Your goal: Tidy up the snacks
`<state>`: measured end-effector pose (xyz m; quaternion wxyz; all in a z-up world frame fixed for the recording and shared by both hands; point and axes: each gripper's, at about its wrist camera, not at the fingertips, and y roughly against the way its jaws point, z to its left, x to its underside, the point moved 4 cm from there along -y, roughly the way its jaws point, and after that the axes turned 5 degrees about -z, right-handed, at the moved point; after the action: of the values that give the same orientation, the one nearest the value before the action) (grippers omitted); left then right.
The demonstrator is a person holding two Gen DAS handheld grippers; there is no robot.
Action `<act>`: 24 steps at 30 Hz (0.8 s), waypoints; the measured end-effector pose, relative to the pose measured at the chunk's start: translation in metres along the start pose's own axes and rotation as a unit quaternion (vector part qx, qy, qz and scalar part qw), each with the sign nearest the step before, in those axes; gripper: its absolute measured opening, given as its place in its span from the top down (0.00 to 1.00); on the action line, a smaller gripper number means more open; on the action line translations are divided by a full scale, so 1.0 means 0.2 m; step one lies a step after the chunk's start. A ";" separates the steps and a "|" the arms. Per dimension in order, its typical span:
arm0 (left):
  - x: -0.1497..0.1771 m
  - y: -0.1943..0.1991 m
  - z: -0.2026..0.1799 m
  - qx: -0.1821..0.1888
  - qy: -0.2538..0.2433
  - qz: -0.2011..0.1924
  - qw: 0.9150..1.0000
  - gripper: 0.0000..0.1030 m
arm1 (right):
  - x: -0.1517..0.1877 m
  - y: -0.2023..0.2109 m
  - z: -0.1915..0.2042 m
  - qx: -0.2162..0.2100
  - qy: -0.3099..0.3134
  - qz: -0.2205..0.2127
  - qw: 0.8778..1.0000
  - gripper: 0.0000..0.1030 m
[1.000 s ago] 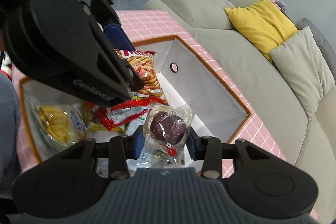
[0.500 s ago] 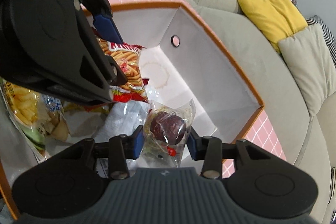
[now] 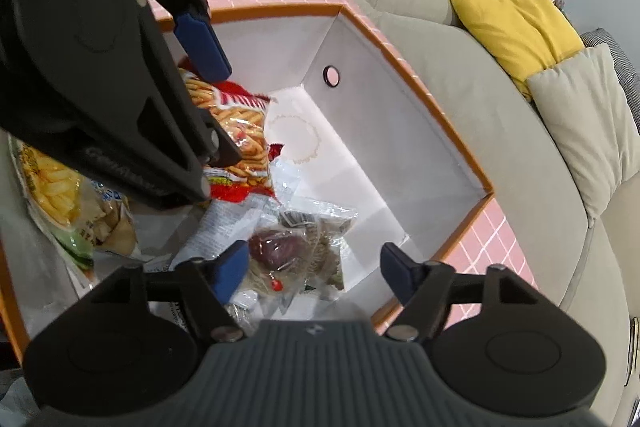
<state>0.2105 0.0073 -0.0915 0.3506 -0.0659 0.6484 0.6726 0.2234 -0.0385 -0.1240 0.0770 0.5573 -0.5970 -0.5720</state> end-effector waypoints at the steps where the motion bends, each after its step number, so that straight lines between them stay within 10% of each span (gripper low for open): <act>1: -0.01 0.02 0.00 -0.001 0.001 -0.005 1.000 0.31 | -0.01 0.02 -0.01 0.000 -0.006 -0.002 1.000 0.25; 24: -0.05 0.59 -0.19 -0.049 0.125 -0.149 0.980 0.25 | 0.23 0.70 -0.23 0.056 -0.259 -0.120 0.957 0.08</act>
<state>0.1393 -0.0210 0.0054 0.3592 -0.2626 0.6362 0.6303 0.1591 -0.1380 -0.0260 -0.1807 0.4610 -0.5565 -0.6672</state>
